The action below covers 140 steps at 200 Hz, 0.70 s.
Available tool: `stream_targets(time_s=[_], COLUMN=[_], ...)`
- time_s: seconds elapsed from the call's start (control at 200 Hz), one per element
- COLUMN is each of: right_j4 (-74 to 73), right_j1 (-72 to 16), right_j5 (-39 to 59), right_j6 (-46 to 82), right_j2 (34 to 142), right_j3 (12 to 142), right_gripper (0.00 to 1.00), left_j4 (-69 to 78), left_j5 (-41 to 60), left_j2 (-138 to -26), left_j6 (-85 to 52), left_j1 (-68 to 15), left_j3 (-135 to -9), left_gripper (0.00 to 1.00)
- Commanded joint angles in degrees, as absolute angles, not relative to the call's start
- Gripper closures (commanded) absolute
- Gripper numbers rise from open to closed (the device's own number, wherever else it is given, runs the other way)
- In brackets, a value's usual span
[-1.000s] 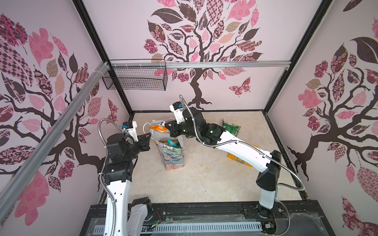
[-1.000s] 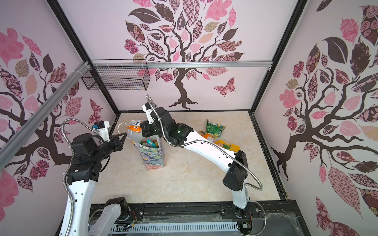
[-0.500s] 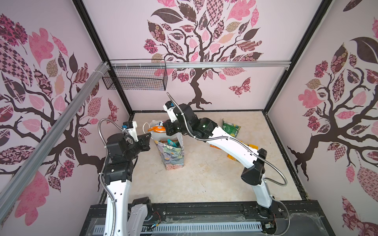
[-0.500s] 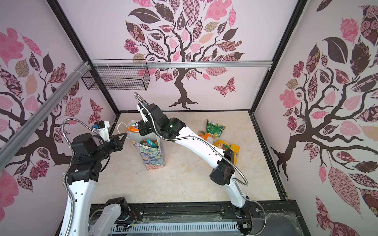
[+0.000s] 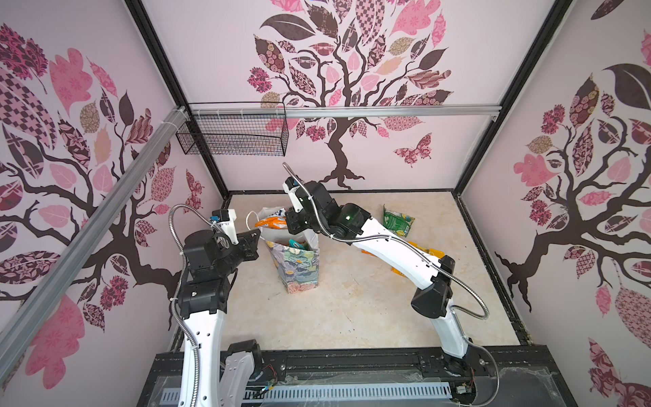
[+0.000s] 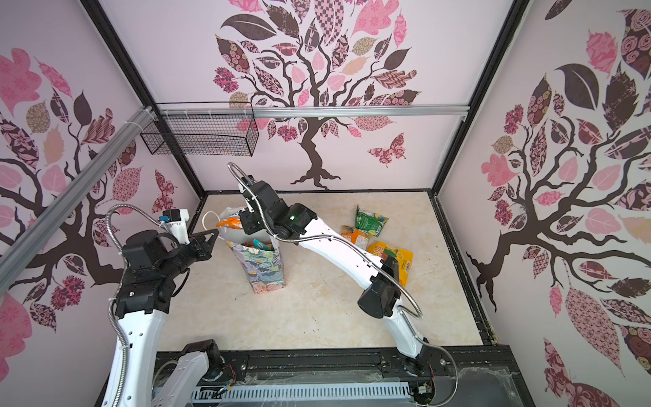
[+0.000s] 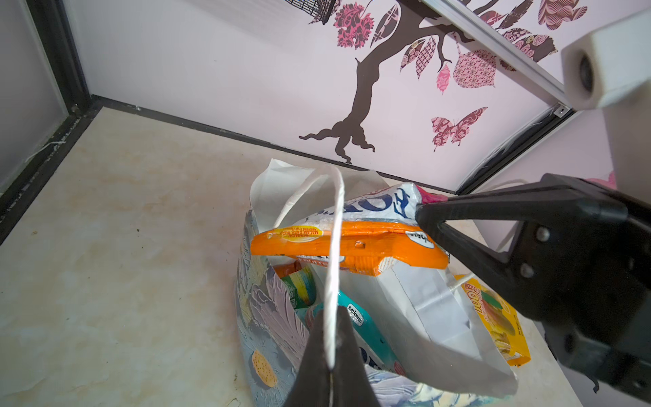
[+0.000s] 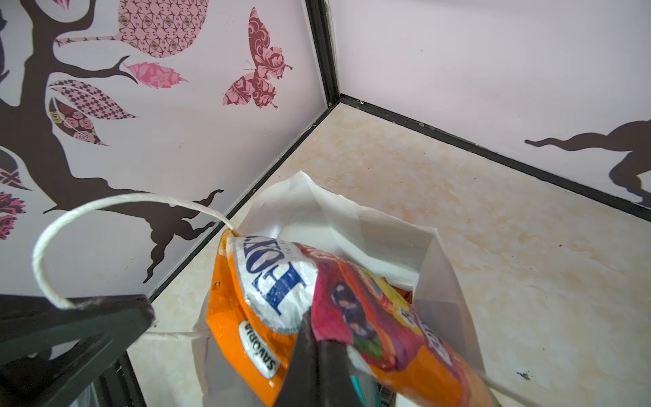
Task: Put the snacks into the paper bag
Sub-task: 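Hold the Fox's packet above the bag opening with the right gripper, then lower the Fox's packet into the bag and open the right gripper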
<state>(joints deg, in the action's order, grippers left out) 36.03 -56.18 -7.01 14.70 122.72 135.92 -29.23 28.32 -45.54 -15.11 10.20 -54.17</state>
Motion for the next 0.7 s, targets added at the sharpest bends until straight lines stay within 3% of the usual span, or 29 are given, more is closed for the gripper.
stream_targets(time_s=[0.0,0.155,0.45,0.55,0.64,0.695], right_j4=[35.8,34.6,31.4,31.0,31.8,32.4], right_j1=[-56.1,-57.5,-57.6,-57.6,-57.6,-57.6], right_j5=[-11.6,-16.8,-12.1,-9.4,-8.0,-7.8], right_j6=[12.9,11.0,12.6,13.7,13.9,13.8], right_j2=[121.7,119.7,119.0,119.9,120.8,121.1], right_j3=[137.5,135.5,132.2,132.8,134.6,135.7], right_gripper=[1.0,1.0,1.0,0.92,0.75,0.75], left_j4=[-27.0,-27.1,-27.5,-27.4,-27.4,-27.3], left_j5=[28.2,28.1,27.2,27.2,27.3,27.3], left_j2=[-44.9,-44.8,-44.6,-44.6,-44.6,-44.5], left_j6=[-14.5,-14.4,-14.2,-14.2,-14.2,-14.3], left_j1=[10.1,10.1,10.1,10.1,10.1,10.2], left_j3=[-54.0,-54.0,-54.1,-54.0,-54.0,-54.0], left_gripper=[1.0,1.0,1.0,1.0,1.0,1.0])
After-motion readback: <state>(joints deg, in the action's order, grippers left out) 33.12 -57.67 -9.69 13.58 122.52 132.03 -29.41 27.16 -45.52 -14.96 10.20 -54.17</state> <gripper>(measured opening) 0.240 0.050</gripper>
